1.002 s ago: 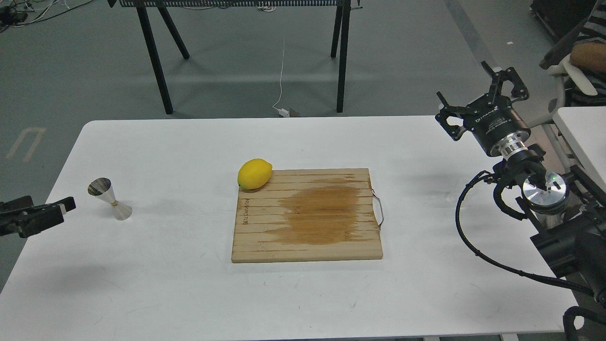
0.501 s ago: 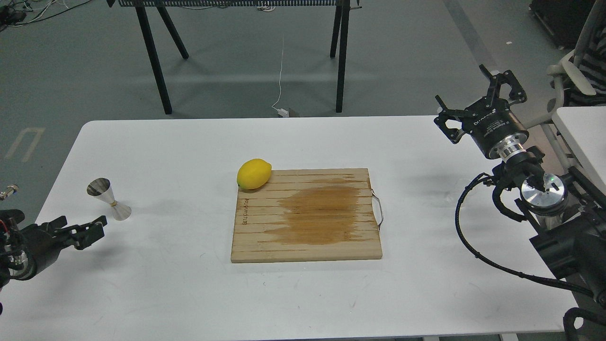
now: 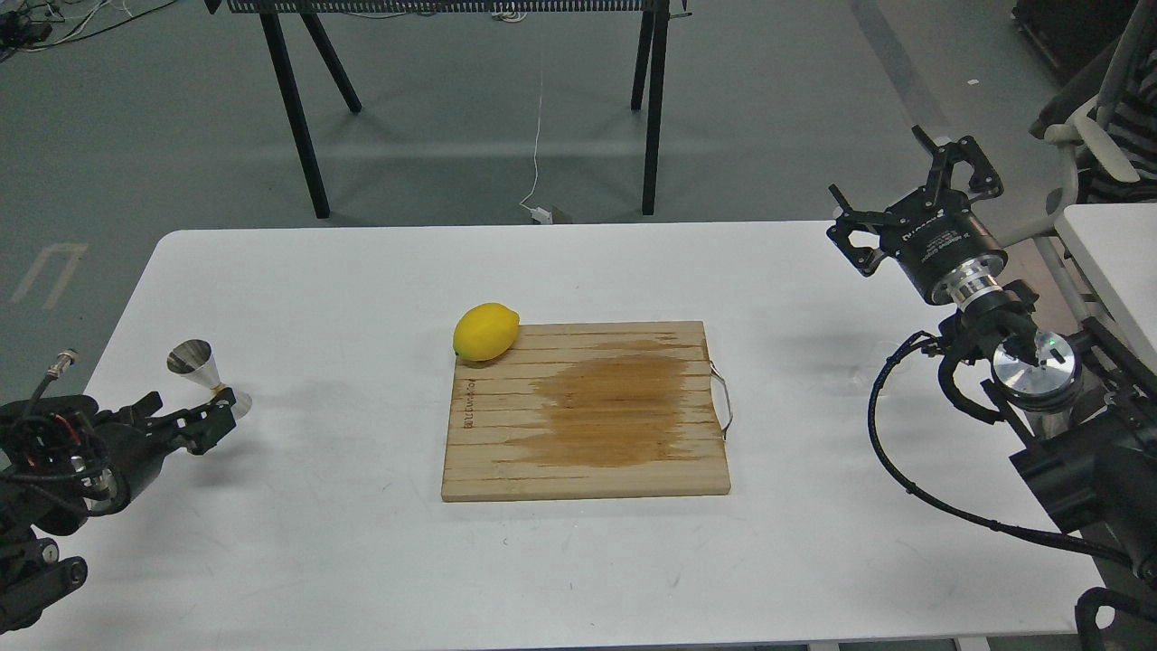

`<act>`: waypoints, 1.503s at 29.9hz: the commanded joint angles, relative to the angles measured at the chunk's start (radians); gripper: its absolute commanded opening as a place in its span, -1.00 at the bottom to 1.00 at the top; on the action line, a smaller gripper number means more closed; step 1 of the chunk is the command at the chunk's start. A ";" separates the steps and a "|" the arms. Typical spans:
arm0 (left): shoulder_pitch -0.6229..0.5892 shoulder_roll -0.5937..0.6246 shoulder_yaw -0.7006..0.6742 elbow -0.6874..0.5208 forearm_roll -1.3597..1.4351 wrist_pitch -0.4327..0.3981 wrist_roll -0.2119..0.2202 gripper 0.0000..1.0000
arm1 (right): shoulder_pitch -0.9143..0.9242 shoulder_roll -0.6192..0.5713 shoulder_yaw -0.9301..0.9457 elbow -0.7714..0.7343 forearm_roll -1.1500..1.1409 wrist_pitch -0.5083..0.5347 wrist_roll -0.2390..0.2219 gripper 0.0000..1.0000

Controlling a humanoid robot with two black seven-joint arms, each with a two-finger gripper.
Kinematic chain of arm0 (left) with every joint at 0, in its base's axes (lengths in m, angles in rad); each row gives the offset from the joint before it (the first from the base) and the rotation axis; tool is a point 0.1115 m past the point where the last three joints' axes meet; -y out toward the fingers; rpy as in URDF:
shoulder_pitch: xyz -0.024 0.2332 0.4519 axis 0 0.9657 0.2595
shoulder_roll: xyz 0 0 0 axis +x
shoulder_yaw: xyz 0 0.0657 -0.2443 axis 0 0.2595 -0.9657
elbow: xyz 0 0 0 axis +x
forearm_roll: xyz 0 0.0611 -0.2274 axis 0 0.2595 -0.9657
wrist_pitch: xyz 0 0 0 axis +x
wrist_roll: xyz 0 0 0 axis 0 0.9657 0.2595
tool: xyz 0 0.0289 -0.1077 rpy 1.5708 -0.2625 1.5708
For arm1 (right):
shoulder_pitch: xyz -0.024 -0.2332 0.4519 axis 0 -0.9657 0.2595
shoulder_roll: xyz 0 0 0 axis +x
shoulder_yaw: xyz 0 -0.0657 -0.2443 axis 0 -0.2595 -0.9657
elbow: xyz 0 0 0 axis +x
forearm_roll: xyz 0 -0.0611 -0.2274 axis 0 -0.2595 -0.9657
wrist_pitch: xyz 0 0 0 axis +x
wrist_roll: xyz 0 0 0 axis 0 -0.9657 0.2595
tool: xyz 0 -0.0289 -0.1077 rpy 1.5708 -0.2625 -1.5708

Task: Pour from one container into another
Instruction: 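Close the left gripper around the metal jigger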

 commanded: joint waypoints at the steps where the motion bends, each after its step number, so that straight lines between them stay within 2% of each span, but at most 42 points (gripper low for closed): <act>1: -0.003 -0.032 -0.013 0.022 0.001 0.001 0.000 0.97 | 0.000 0.000 -0.002 0.000 0.000 0.000 -0.001 0.98; 12: -0.007 -0.091 -0.043 0.137 0.001 0.000 -0.009 0.95 | 0.002 0.000 -0.003 -0.002 -0.002 0.000 -0.002 0.98; 19: -0.021 -0.111 -0.045 0.166 -0.001 -0.005 -0.009 0.92 | 0.000 0.000 -0.002 -0.002 -0.002 0.000 -0.002 0.98; 27: -0.049 -0.144 -0.043 0.214 -0.001 -0.008 -0.011 0.74 | 0.000 -0.003 0.000 -0.002 -0.002 0.000 -0.002 0.98; 34: -0.049 -0.174 -0.034 0.251 0.003 -0.011 -0.011 0.24 | 0.000 -0.008 0.000 -0.003 -0.002 0.000 -0.002 0.98; 37: -0.049 -0.177 -0.031 0.257 0.006 -0.009 -0.009 -0.10 | 0.000 -0.008 0.000 -0.003 -0.002 0.000 -0.002 0.98; 39: -0.049 -0.177 -0.031 0.264 0.004 -0.009 -0.011 -0.15 | 0.000 -0.008 -0.002 -0.003 -0.002 0.000 -0.002 0.98; 42: -0.049 -0.175 -0.033 0.264 0.003 -0.009 -0.018 -0.42 | 0.003 -0.008 -0.002 -0.005 -0.003 0.000 -0.002 0.98; 45: -0.047 -0.177 -0.033 0.264 0.004 -0.006 -0.026 -0.80 | 0.006 -0.008 -0.002 -0.006 -0.003 0.000 -0.002 0.98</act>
